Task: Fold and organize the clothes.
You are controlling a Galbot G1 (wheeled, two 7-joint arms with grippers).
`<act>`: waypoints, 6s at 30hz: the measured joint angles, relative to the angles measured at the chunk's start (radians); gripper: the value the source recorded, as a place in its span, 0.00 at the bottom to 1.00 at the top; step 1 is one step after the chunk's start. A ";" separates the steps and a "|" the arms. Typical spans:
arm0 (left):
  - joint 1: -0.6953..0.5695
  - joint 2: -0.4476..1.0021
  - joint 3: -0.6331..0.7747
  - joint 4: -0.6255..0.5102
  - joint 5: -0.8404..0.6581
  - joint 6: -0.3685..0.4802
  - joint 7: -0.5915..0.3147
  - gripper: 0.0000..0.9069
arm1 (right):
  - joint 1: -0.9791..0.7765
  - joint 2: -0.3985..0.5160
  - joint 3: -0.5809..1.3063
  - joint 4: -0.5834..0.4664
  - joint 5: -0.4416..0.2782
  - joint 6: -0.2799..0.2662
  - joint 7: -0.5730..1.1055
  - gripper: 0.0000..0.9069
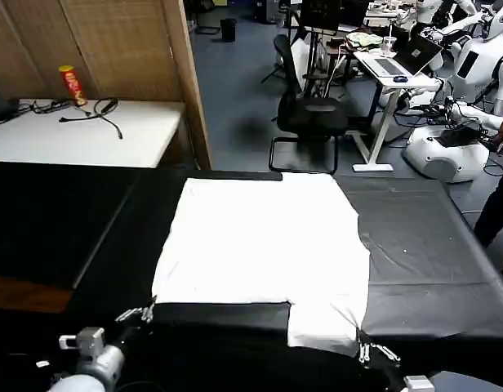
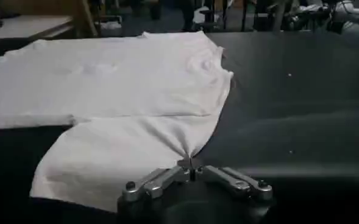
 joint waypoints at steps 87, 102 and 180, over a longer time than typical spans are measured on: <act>-0.322 0.007 0.101 0.274 0.060 -0.091 -0.009 0.00 | 0.441 -0.193 -0.029 -0.311 0.119 -0.003 -0.141 0.04; -0.218 0.067 0.066 0.163 0.072 -0.028 -0.045 0.00 | 0.318 -0.246 0.050 -0.187 0.196 -0.147 -0.069 0.00; -1.044 0.093 0.395 0.803 -0.151 0.222 -0.009 0.40 | 1.480 -0.099 -0.452 -1.173 0.227 -0.215 -0.065 0.49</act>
